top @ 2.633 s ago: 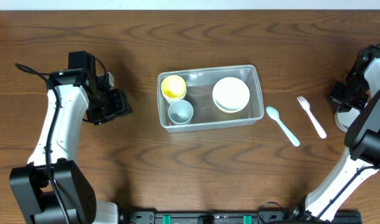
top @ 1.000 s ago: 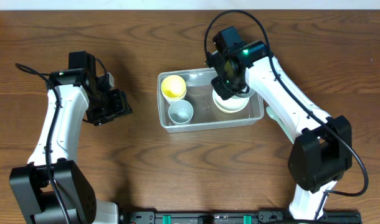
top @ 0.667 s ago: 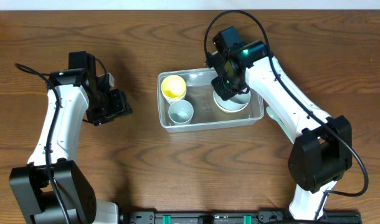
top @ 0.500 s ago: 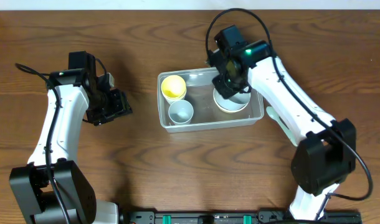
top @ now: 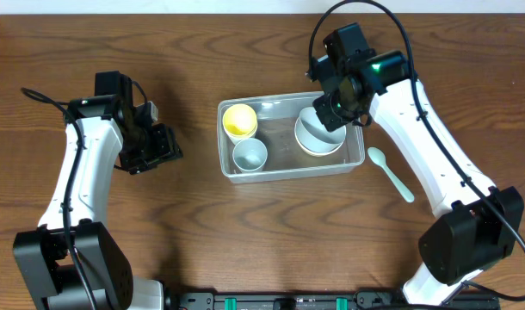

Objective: Pack container
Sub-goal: 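Carry the white bowl over the box onto the stacked bowls, then lower the white bowl onto the stack and open the right gripper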

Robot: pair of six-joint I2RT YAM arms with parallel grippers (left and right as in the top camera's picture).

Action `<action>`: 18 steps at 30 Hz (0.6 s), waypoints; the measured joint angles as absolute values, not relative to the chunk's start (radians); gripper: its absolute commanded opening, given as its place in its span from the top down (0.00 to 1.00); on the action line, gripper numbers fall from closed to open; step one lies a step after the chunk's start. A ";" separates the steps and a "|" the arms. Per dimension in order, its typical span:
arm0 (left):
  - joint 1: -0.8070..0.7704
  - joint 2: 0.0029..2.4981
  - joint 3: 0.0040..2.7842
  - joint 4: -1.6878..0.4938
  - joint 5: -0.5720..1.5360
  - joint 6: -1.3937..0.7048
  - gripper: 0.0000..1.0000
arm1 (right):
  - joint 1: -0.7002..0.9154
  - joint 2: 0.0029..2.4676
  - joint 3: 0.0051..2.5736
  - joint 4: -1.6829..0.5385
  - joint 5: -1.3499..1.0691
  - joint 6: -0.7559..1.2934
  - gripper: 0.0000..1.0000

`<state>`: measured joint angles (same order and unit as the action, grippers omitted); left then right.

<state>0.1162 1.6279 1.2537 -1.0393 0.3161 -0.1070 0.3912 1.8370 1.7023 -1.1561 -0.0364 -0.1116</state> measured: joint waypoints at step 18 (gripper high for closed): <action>0.116 1.628 1.254 -1.039 0.316 -0.107 0.37 | 0.447 1.837 1.587 -1.101 -0.086 -0.144 0.48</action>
<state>0.1162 1.6279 1.2537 -1.0393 0.3161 -0.1070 0.4465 1.8370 1.5871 -1.1007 -0.0864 -0.1444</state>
